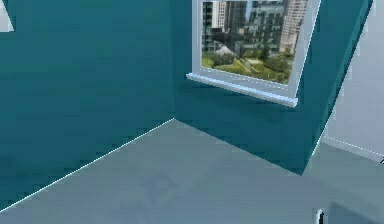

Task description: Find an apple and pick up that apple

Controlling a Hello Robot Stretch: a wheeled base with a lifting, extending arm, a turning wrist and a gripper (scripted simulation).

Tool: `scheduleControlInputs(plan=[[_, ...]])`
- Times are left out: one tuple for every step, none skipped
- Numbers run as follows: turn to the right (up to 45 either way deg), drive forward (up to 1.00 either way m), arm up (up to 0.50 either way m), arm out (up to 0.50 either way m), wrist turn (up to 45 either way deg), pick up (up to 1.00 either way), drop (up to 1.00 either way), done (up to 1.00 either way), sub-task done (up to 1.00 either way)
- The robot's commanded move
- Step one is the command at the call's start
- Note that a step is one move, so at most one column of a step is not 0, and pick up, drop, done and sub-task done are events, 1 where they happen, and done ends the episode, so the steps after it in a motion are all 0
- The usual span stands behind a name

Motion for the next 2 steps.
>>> scheduleControlInputs(plan=[[0.0, 0.00, 0.00, 0.00, 21.0, 0.00, 0.00, 0.00, 0.00], [0.0, 0.00, -0.24, 0.00, 0.0, 0.00, 0.00, 0.00, 0.00]])
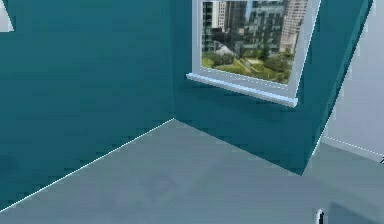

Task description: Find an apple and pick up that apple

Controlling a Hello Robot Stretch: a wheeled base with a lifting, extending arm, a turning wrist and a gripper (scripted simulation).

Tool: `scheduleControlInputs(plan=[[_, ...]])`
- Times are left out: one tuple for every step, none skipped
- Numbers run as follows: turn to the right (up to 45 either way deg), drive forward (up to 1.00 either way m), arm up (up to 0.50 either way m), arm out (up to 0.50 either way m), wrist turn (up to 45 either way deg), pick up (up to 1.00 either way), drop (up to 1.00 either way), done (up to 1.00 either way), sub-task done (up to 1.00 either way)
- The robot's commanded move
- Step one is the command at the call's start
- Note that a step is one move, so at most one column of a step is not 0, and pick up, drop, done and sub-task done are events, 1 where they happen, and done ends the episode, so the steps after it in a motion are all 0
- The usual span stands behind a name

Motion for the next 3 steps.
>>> scheduleControlInputs(plan=[[0.0, 0.00, 0.00, 0.00, 0.0, 1.00, 0.00, 0.00, 0.00], [0.0, 0.00, 0.10, 0.00, 0.0, 0.00, 0.00, 0.00, 0.00], [0.0, 0.00, 0.00, 0.00, 0.0, 0.00, 0.00, 1.00, 0.00]])
